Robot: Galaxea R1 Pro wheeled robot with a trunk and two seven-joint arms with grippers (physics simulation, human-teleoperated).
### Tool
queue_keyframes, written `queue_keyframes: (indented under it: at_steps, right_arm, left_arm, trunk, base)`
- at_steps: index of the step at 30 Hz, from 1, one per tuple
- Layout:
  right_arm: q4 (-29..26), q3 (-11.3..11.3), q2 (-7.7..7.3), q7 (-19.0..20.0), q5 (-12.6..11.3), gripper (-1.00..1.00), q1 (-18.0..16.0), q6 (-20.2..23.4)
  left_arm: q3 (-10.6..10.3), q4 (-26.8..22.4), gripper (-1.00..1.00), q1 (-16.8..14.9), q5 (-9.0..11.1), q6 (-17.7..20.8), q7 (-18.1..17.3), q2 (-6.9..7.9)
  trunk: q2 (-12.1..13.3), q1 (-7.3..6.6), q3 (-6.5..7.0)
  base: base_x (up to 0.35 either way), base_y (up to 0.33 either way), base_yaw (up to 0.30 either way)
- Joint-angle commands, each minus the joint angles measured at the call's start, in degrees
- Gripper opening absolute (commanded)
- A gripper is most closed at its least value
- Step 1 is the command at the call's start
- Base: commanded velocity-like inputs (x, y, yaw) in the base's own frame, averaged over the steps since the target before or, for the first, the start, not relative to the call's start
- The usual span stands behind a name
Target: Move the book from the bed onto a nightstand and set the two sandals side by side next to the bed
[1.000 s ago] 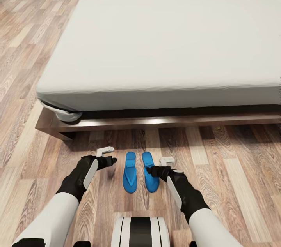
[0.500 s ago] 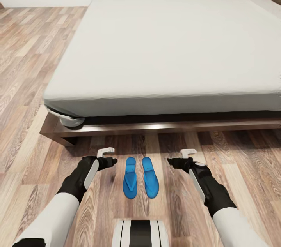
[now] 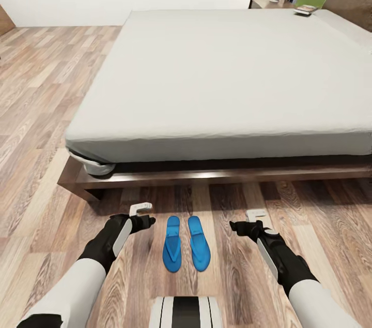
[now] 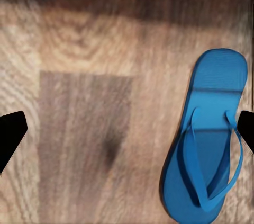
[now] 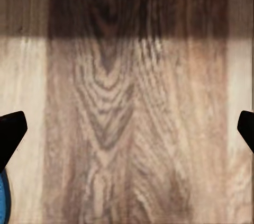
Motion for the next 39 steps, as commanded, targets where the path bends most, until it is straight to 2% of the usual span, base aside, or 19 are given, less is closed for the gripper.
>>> queue_keyframes:
  at_steps: [1,6,19,21,26,39]
  right_arm:
    - [-0.13,0.18,-0.04,-0.01,-0.24,1.0,-0.01,0.19]
    - [-0.28,0.12,0.27,-0.15,-0.3,1.0,0.01,-0.67]
    - [0.15,0.17,0.6,-0.59,-0.35,1.0,-0.01,-0.82]
    - [0.04,0.11,0.5,-0.47,-0.33,1.0,-0.01,-0.81]
    - [0.28,0.2,0.6,-0.65,-0.42,1.0,0.0,-0.82]
    - [0.53,0.27,0.63,-0.38,-0.49,1.0,0.01,-0.74]
  left_arm:
    - [0.06,-0.01,1.0,-0.01,0.52,0.21,0.25,-0.02]
    - [0.11,0.25,1.0,0.0,0.51,-0.09,0.22,0.03]
    - [-0.04,0.55,1.0,0.0,0.5,-0.2,-1.39,0.04]
    - [-0.04,0.53,1.0,0.0,0.46,-0.12,-3.23,0.06]
    - [-0.04,0.56,1.0,0.0,0.43,-0.04,-4.25,0.06]
    - [0.05,0.6,1.0,0.0,0.59,-0.02,-4.49,0.17]
  trunk:
    - [0.0,-0.03,0.19]
    - [0.07,-0.16,1.3]
    - [0.24,-0.5,4.18]
    - [0.27,-0.55,4.62]
    - [0.34,-0.68,5.73]
    - [0.51,-1.01,8.61]
  base:
    - [0.0,0.0,0.0]
    - [0.0,0.0,0.048]
    - [0.0,0.0,0.278]
    - [0.0,0.0,0.284]
    - [0.0,0.0,0.284]
    - [0.0,0.0,0.284]
